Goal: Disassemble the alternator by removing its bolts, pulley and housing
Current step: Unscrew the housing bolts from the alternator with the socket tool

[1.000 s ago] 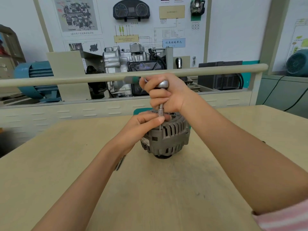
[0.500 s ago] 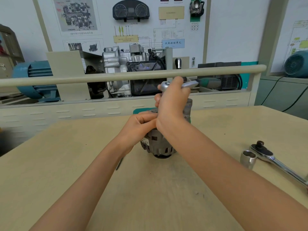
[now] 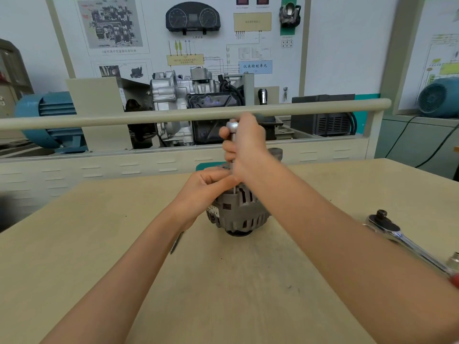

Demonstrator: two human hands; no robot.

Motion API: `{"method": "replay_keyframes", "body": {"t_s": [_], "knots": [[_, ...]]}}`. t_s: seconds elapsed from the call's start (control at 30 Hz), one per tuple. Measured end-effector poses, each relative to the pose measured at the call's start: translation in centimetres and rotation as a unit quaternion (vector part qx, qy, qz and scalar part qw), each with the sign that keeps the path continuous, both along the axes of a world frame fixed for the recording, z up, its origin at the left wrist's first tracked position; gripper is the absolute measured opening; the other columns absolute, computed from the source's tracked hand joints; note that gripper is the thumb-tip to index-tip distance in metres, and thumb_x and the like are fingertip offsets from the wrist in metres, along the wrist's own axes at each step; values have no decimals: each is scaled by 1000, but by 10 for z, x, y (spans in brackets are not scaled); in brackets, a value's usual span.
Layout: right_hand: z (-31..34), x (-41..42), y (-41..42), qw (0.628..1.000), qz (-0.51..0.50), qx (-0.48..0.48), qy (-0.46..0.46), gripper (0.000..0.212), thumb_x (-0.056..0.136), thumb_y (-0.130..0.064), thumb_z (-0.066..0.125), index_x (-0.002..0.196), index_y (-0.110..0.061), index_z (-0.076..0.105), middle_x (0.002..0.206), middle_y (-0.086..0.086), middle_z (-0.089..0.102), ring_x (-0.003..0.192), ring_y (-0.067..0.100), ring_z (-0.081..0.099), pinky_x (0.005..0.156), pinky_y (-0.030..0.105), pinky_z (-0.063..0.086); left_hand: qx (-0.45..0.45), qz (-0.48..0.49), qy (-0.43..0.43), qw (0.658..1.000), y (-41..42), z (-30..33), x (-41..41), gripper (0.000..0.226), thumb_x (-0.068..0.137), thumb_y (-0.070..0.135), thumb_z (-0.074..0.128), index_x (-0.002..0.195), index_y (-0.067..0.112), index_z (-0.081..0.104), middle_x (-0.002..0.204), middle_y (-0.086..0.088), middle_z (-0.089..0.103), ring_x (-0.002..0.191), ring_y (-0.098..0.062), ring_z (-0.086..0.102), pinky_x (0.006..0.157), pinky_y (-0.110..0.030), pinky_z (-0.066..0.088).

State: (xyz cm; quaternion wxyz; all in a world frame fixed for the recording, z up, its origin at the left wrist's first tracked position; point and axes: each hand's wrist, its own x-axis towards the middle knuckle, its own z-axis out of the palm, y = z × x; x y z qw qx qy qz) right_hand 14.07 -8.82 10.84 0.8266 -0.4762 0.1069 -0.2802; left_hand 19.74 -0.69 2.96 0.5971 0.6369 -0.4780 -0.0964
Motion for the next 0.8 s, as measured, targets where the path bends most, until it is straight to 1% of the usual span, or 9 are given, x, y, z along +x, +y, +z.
{"method": "replay_keyframes", "body": {"t_s": [0.07, 0.13, 0.2, 0.27, 0.33, 0.37, 0.43, 0.53, 0.8], "knots": [[-7, 0, 13, 986, -145, 29, -73, 21, 99, -18, 30, 80, -13, 37, 59, 2, 51, 37, 4, 40, 31, 13, 27, 2, 15, -15, 1000, -1, -3, 3, 44, 89, 7, 58, 59, 34, 74, 64, 11, 69, 60, 2, 61, 56, -10, 45], [-10, 0, 16, 980, -169, 33, -101, 17, 99, -18, 30, 85, -12, 37, 68, 4, 52, 44, 5, 43, 33, 13, 30, 11, 9, -18, 1000, 0, -3, 3, 53, 91, 1, 53, 59, 38, 74, 62, 15, 69, 58, 5, 62, 55, -9, 45], [-10, 0, 13, 987, -139, 9, -80, 14, 98, -17, 30, 96, -8, 40, 70, 5, 51, 36, 2, 37, 32, 13, 27, 25, 0, -26, 999, 2, -1, 4, 47, 92, 7, 55, 68, 42, 75, 75, 14, 72, 73, 1, 66, 62, -10, 47], [-9, -1, 10, 991, -113, -3, -74, 13, 97, -16, 29, 98, -8, 40, 66, 5, 48, 28, 0, 31, 31, 14, 24, 35, -1, -31, 999, 3, -1, 5, 31, 88, 17, 63, 77, 44, 75, 93, 11, 72, 94, -10, 65, 74, -18, 50], [-7, -3, 6, 991, -92, 3, -98, 16, 96, -14, 30, 87, -9, 41, 58, 4, 46, 26, 3, 27, 30, 14, 21, 35, -7, -19, 999, 3, 0, 6, 13, 77, 34, 67, 83, 41, 77, 106, 10, 70, 108, -15, 62, 86, -26, 51], [-6, -4, 3, 990, -87, 6, -110, 20, 96, -14, 30, 79, -10, 41, 55, 4, 45, 27, 4, 26, 30, 14, 19, 34, -10, -19, 999, 3, -1, 6, 17, 71, 41, 67, 85, 39, 77, 109, 12, 69, 111, -13, 60, 90, -27, 50], [-1, -8, -3, 988, -80, 13, -134, 23, 95, -14, 31, 74, -13, 37, 53, 3, 43, 28, 5, 24, 31, 14, 18, 33, -13, -17, 999, 4, 0, 7, 23, 66, 46, 66, 85, 39, 78, 110, 17, 68, 113, -6, 58, 87, -20, 49], [1, -12, -13, 986, -80, 18, -147, 24, 95, -15, 32, 71, -14, 36, 52, 1, 42, 31, 6, 22, 31, 16, 17, 40, -12, -13, 999, 5, 2, 8, 20, 68, 43, 67, 84, 39, 78, 108, 24, 68, 112, 4, 55, 78, -9, 49], [-25, -12, -32, 989, -91, 49, -101, 25, 93, -17, 33, 69, -16, 35, 54, 0, 43, 31, 7, 22, 33, 17, 17, 20, -6, 14, 1000, 4, 4, 6, 15, 71, 36, 68, 82, 33, 79, 96, 11, 74, 87, 3, 66, 65, -8, 49]]}}
